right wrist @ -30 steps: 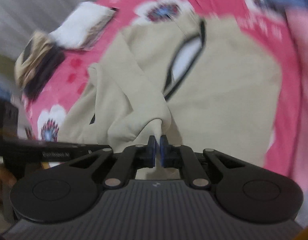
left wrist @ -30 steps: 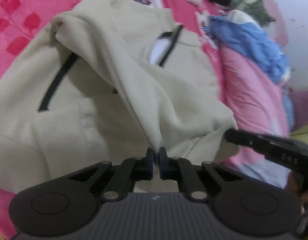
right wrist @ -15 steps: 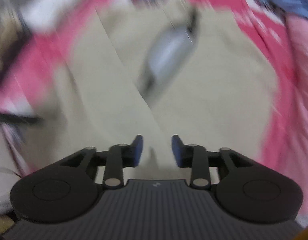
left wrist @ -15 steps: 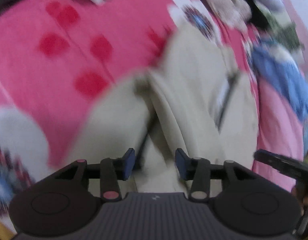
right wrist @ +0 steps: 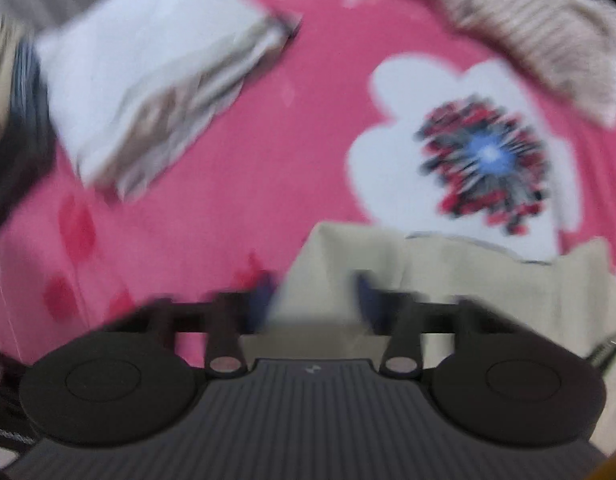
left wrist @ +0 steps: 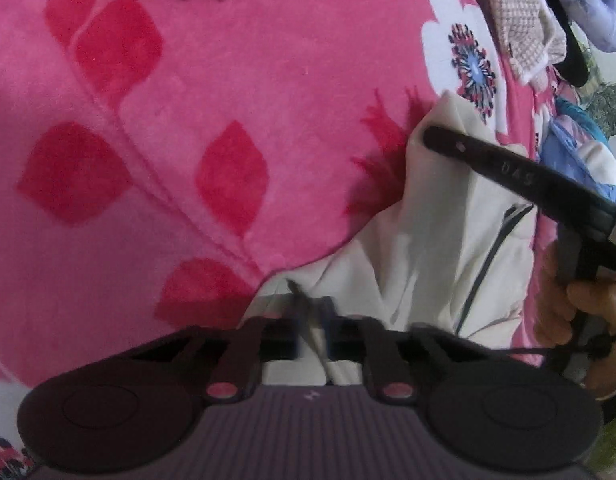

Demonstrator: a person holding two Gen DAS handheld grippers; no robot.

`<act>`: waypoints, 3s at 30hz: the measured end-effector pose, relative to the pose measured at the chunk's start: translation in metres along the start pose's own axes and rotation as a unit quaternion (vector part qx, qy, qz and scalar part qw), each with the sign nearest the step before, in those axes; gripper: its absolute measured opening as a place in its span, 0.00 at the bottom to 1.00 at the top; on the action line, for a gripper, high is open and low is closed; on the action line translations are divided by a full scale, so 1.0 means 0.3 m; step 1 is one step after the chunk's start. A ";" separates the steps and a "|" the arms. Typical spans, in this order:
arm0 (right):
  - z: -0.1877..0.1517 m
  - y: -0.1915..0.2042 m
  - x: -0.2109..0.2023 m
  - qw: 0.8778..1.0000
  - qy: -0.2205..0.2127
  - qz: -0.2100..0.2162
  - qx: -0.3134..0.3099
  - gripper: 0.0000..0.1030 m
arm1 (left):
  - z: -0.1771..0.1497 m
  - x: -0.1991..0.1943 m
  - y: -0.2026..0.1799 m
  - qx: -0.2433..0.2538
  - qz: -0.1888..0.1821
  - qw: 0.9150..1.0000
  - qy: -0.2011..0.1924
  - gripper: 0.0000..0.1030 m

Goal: Fold clothes

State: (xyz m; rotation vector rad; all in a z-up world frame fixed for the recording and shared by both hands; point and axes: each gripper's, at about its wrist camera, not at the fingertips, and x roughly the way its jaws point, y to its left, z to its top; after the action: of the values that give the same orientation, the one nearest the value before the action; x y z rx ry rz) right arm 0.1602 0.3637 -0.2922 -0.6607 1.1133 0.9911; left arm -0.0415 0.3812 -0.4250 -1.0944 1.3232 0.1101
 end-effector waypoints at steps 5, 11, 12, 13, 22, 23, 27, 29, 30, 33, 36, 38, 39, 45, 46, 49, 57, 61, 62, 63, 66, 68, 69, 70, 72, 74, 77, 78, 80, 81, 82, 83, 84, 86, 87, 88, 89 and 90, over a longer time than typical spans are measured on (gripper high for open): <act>-0.059 -0.076 -0.183 0.990 -0.103 0.013 0.093 0.03 | -0.050 -0.023 0.023 0.004 -0.004 1.000 -0.031 0.02; -0.074 -0.166 -0.104 0.967 -0.176 0.073 0.167 0.03 | -0.063 -0.045 0.093 -0.022 -0.002 0.998 -0.064 0.00; -0.063 -0.167 -0.060 0.969 -0.170 0.073 0.165 0.03 | -0.061 -0.051 0.099 -0.025 -0.006 0.997 -0.066 0.00; -0.049 -0.161 -0.009 0.974 -0.156 0.071 0.151 0.04 | -0.060 -0.057 0.105 -0.028 -0.010 0.997 -0.069 0.01; -0.027 -0.268 -0.179 0.954 -0.196 0.095 0.206 0.26 | -0.040 -0.179 -0.033 0.169 0.047 0.978 -0.116 0.25; -0.047 -0.282 -0.234 0.954 -0.205 0.088 0.203 0.26 | -0.050 -0.171 -0.063 0.205 0.054 0.971 -0.114 0.26; -0.139 -0.276 -0.346 0.973 -0.167 0.084 0.136 0.23 | -0.082 -0.080 -0.166 0.351 0.103 0.924 -0.109 0.32; -0.195 -0.238 -0.318 0.983 -0.117 0.104 0.094 0.20 | -0.097 -0.044 -0.175 0.398 0.127 0.902 -0.106 0.34; -0.219 -0.219 -0.290 0.986 -0.092 0.114 0.078 0.20 | -0.108 -0.042 -0.145 0.404 0.135 0.899 -0.101 0.37; -0.304 -0.155 -0.156 0.998 -0.017 0.062 0.013 0.20 | -0.105 -0.053 -0.104 0.391 0.125 0.906 -0.099 0.37; -0.396 -0.171 -0.102 1.000 0.002 -0.028 0.004 0.18 | -0.123 -0.058 -0.122 0.395 0.144 0.902 -0.098 0.38; -0.456 -0.200 -0.188 0.997 -0.026 -0.057 0.032 0.18 | -0.127 -0.062 -0.136 0.391 0.156 0.902 -0.099 0.39; -0.485 -0.216 -0.255 0.995 -0.047 -0.066 0.052 0.20 | -0.120 -0.059 -0.152 0.385 0.161 0.903 -0.102 0.40; -0.748 -0.222 -0.565 0.994 -0.062 -0.050 0.081 0.20 | -0.167 -0.107 -0.209 0.377 0.198 0.893 -0.143 0.36; -0.792 -0.212 -0.570 0.995 -0.051 -0.029 0.086 0.20 | -0.175 -0.104 -0.209 0.372 0.204 0.894 -0.141 0.35; -0.921 -0.162 -0.515 0.995 -0.006 0.010 0.096 0.19 | -0.189 -0.061 -0.189 0.359 0.240 0.893 -0.130 0.36; -1.147 -0.207 -0.463 0.985 0.039 -0.044 0.159 0.19 | -0.301 -0.131 -0.257 0.369 0.281 0.868 -0.175 0.35; -1.145 -0.185 -0.566 0.987 -0.020 -0.030 0.158 0.19 | -0.493 -0.148 -0.369 0.432 0.204 0.866 -0.145 0.36; -1.145 -0.178 -0.560 0.987 -0.027 -0.025 0.155 0.19 | -0.549 -0.121 -0.391 0.456 0.187 0.861 -0.124 0.36; -1.145 -0.172 -0.540 0.988 -0.026 -0.023 0.152 0.19 | -0.606 -0.083 -0.407 0.481 0.174 0.853 -0.100 0.36; -1.176 -0.165 -0.440 0.990 0.000 -0.021 0.138 0.19 | -0.733 0.071 -0.401 0.534 0.188 0.824 -0.028 0.40; -1.223 -0.151 -0.353 0.992 0.029 -0.034 0.121 0.18 | -0.778 0.159 -0.357 0.548 0.214 0.808 -0.013 0.41; -1.254 -0.145 -0.330 0.992 0.021 -0.038 0.117 0.18 | -0.783 0.164 -0.341 0.550 0.211 0.808 -0.023 0.41; -1.267 -0.145 -0.331 0.992 0.011 -0.038 0.122 0.18 | -0.780 0.155 -0.343 0.549 0.208 0.809 -0.022 0.41; -1.250 -0.156 -0.354 0.990 0.018 -0.036 0.134 0.18 | -0.756 0.122 -0.369 0.534 0.216 0.817 -0.008 0.41; -1.231 -0.165 -0.395 0.989 0.013 -0.038 0.141 0.18 | -0.733 0.076 -0.397 0.524 0.226 0.821 -0.019 0.41; -1.212 -0.179 -0.474 0.987 -0.026 -0.036 0.157 0.19 | -0.697 0.013 -0.441 0.510 0.210 0.832 -0.051 0.47; -1.203 -0.191 -0.492 0.985 -0.042 -0.036 0.163 0.19 | -0.684 0.005 -0.454 0.503 0.206 0.837 -0.061 0.48; -1.192 -0.210 -0.470 0.983 -0.053 -0.035 0.171 0.19 | -0.651 0.021 -0.467 0.483 0.203 0.849 -0.071 0.50; -1.188 -0.220 -0.449 0.982 -0.056 -0.033 0.176 0.19 | -0.631 0.052 -0.461 0.467 0.210 0.857 -0.063 0.50; -1.188 -0.231 -0.417 0.982 -0.050 -0.032 0.180 0.20 | -0.611 0.082 -0.456 0.451 0.216 0.864 -0.056 0.50; -1.196 -0.240 -0.379 0.982 -0.038 -0.029 0.182 0.20 | -0.593 0.109 -0.452 0.436 0.222 0.871 -0.047 0.51; -1.202 -0.244 -0.361 0.983 -0.032 -0.024 0.182 0.20 | -0.582 0.130 -0.448 0.421 0.227 0.877 -0.036 0.52; -1.210 -0.253 -0.339 0.983 -0.018 -0.013 0.180 0.20 | -0.562 0.120 -0.460 0.418 0.222 0.881 -0.029 0.51; -1.199 -0.262 -0.358 0.984 -0.011 -0.007 0.176 0.20 | -0.555 0.092 -0.480 0.431 0.216 0.876 -0.037 0.51; -1.186 -0.275 -0.387 0.985 -0.009 -0.003 0.171 0.20 | -0.546 0.063 -0.501 0.443 0.208 0.871 -0.045 0.50; -1.171 -0.291 -0.423 0.986 -0.018 -0.001 0.165 0.21 | -0.530 0.030 -0.528 0.455 0.196 0.867 -0.057 0.50; -1.149 -0.317 -0.455 0.986 -0.031 0.001 0.163 0.21 | -0.503 0.001 -0.558 0.465 0.182 0.863 -0.069 0.50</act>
State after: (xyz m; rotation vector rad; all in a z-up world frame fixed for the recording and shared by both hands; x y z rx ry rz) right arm 0.0851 -0.0115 -0.2812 -0.3626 1.1886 0.8019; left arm -0.0443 0.1888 -0.3076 -0.0070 1.2107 -0.1644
